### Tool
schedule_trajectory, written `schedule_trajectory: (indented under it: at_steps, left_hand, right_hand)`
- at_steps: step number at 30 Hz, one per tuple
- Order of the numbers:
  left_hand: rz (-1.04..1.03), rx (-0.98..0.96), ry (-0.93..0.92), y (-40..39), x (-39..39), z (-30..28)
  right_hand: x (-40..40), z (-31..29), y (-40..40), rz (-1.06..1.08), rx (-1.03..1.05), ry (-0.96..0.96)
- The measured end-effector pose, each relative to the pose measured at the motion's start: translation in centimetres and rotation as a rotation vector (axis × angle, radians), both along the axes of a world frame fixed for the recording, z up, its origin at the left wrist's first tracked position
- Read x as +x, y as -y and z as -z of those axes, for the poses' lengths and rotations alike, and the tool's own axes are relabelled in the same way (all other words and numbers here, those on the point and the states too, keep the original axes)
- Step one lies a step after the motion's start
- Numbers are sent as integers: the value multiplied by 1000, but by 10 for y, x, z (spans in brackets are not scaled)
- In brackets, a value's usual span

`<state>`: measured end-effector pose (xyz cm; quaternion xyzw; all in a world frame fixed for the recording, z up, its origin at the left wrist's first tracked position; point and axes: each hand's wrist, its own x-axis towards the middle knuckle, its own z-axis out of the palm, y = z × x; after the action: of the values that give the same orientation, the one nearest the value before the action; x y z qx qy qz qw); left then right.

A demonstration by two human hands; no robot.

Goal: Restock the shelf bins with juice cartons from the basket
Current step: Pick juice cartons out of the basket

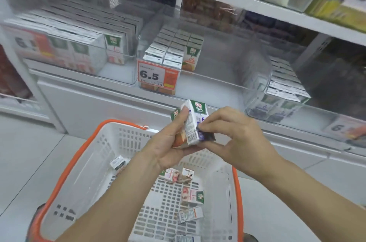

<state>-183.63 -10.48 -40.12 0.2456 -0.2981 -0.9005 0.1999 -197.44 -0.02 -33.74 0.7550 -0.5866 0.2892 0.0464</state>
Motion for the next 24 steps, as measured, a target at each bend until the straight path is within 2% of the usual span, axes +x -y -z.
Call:
schedule_trajectory:
  at_steps: [3, 6, 8, 11, 13, 19, 22, 24]
  left_hand:
    - [-21, -19, -16, -1, 0, 0]
    - [4, -37, -21, -6, 1, -4]
    - [66, -90, -16, -9, 0, -7]
    - [159, -221, 19, -13, -6, -12]
    - [169, -274, 47, -18, -13, -16]
    - [163, -242, 54, -33, -37, -31]
    - [90, -111, 48, -37, -51, -31]
    - [58, -94, 71, -39, -62, -33]
  right_hand:
    - [-6, -15, -5, 13, 150, 183]
    - [-20, -30, -5, 137, 267, 411]
    - [-31, -36, -4, 182, 440, 537]
    - [-45, -38, -5, 107, 717, 626]
    - [-51, -39, -6, 61, 764, 665]
    - [-85, -62, -30, 124, 638, 775]
    - [-108, -78, -51, 246, 399, 798]
    - [-128, -83, -62, 360, 176, 833]
